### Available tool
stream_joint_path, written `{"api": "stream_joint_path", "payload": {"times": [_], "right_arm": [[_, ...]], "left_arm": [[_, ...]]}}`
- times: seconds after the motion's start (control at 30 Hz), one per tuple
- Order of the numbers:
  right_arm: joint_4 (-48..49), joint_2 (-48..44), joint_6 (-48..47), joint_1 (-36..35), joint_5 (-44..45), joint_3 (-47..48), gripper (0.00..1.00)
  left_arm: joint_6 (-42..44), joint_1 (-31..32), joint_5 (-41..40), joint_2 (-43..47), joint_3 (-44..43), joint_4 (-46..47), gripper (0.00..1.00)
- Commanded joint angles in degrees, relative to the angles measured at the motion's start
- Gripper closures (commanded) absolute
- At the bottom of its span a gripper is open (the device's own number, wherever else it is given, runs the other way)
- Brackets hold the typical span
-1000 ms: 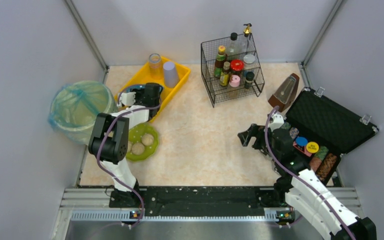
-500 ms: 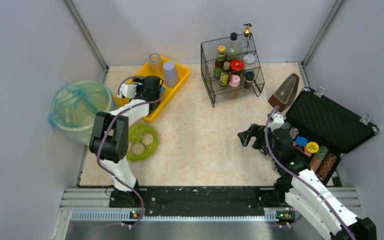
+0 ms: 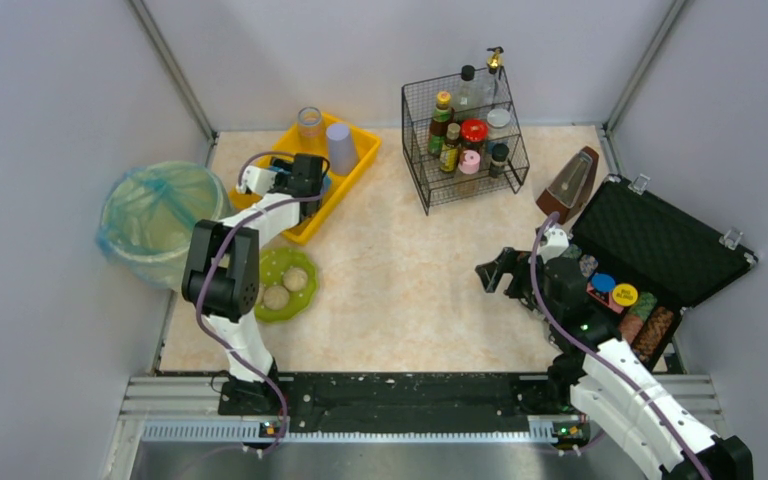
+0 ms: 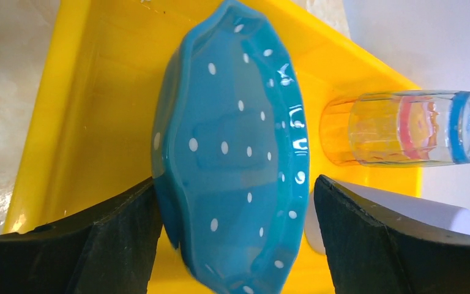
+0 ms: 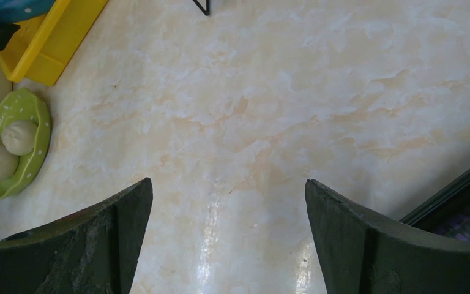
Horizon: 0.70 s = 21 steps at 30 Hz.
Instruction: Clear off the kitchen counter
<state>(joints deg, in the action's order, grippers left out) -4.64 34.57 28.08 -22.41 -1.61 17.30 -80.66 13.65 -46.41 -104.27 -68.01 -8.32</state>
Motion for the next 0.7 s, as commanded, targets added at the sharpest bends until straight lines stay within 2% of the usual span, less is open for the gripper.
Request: {"api": "stream_joint_path", "payload": {"times": [0.0, 0.23, 0.43, 0.67], "right_arm": [[2.2, -0.5, -0.2, -0.8, 0.0, 0.0, 0.08], [2.3, -0.4, -0.1, -0.9, 0.0, 0.0, 0.08], [2.5, -0.3, -0.2, -0.8, 0.0, -0.1, 0.08], [2.7, 0.4, -0.2, -0.8, 0.0, -0.1, 0.08]], "left_arm": [[2.6, 0.0, -2.8, -2.4, -5.8, -2.1, 0.09], [12.3, -0.9, 1.3, -4.8, -7.8, 1.9, 0.07], [15.4, -2.6, 6.5, -6.7, -11.4, -0.8, 0.06], [21.8, -2.3, 10.2, -0.8, -9.8, -1.1, 0.04]]}}
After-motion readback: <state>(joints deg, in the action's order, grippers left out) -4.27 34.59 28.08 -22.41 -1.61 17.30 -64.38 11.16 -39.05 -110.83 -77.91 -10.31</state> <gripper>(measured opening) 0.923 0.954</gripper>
